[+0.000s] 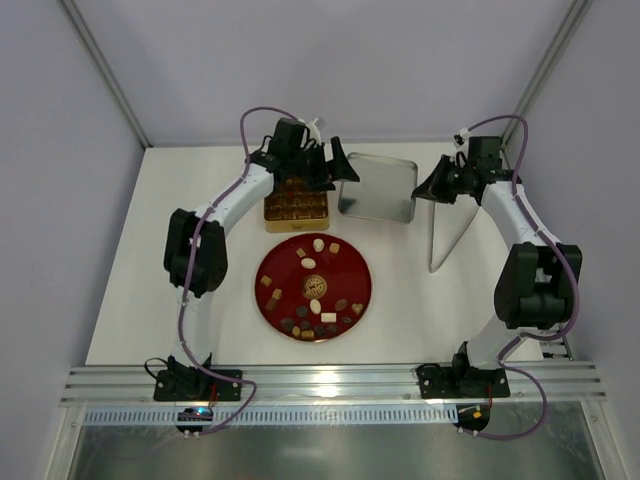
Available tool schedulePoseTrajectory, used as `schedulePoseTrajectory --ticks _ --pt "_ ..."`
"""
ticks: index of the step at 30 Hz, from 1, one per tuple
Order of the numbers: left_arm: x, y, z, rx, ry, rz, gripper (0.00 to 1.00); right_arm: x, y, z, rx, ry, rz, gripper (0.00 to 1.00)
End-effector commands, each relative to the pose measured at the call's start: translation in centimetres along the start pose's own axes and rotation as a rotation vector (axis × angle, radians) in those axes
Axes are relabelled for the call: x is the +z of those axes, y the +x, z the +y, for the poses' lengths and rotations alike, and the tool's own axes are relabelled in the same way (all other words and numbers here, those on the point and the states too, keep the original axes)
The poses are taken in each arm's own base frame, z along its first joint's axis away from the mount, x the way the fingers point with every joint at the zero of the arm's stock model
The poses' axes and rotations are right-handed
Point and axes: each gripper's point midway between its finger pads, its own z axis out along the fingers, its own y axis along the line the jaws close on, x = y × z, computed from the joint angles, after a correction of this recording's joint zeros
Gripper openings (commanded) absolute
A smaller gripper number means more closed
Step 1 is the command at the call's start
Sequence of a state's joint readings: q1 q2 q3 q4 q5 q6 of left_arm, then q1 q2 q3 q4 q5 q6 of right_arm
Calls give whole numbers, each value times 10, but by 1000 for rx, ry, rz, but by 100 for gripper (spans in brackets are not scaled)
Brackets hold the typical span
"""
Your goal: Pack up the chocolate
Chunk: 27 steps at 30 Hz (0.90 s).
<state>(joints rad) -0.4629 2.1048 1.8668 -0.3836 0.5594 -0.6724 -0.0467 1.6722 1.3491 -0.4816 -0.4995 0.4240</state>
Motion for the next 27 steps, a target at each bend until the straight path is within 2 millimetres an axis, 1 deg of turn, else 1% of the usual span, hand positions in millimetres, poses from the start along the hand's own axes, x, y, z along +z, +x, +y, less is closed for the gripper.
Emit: schedulePoseTrajectory --ticks 1,2,6,9,10,11,12,13,15,16,18,19,21,22,23,24,25,26,27 --pt "-2 -14 -24 -27 124 -42 91 -19 -10 31 -34 -92 -59 4" --pt "-2 -12 -28 -34 142 -32 90 -21 -9 34 -34 -96 -62 4" --pt "0 -12 -29 -64 170 -31 87 -21 -4 44 -42 -120 -57 4" --pt "0 -11 -34 -88 198 -34 80 -20 -4 50 -48 -125 -59 4" --pt "-1 -9 -34 -96 201 -32 76 -20 -4 49 -47 -124 -60 4" --pt "-2 -10 -36 -102 210 -32 73 -16 4 60 -66 -137 -41 4" --pt "-2 -8 -37 -106 218 -24 70 -14 4 60 -68 -134 -41 4" --pt "-4 -9 -39 -106 222 -23 62 -15 5 62 -69 -135 -44 4" --pt "-7 -8 -41 -109 230 -21 54 -13 7 64 -75 -134 -44 4" --pt "-8 -6 -39 -117 225 -20 47 -13 7 65 -77 -134 -43 4" --pt "-13 -8 -43 -123 237 -26 37 -13 9 65 -80 -129 -42 4" --pt "-15 -7 -43 -129 240 -23 30 -14 9 65 -82 -127 -46 4" --pt "-19 -7 -43 -136 244 -21 19 -14 12 69 -98 -132 -45 4" --pt "-20 -6 -43 -143 248 -13 9 -14 12 69 -106 -121 -52 4" --pt "-22 -7 -43 -146 250 -16 3 -14 13 71 -122 -119 -53 4" --pt "-23 -5 -41 -155 247 -12 0 -15 13 72 -131 -110 -56 4" --pt "-25 -4 -41 -166 249 -6 0 -16 15 75 -149 -97 -64 6" --pt "-27 -5 -42 -168 252 -8 0 -16 15 74 -170 -84 -72 11" --pt "-30 -5 -42 -174 252 -9 0 -18 14 76 -185 -73 -79 23"
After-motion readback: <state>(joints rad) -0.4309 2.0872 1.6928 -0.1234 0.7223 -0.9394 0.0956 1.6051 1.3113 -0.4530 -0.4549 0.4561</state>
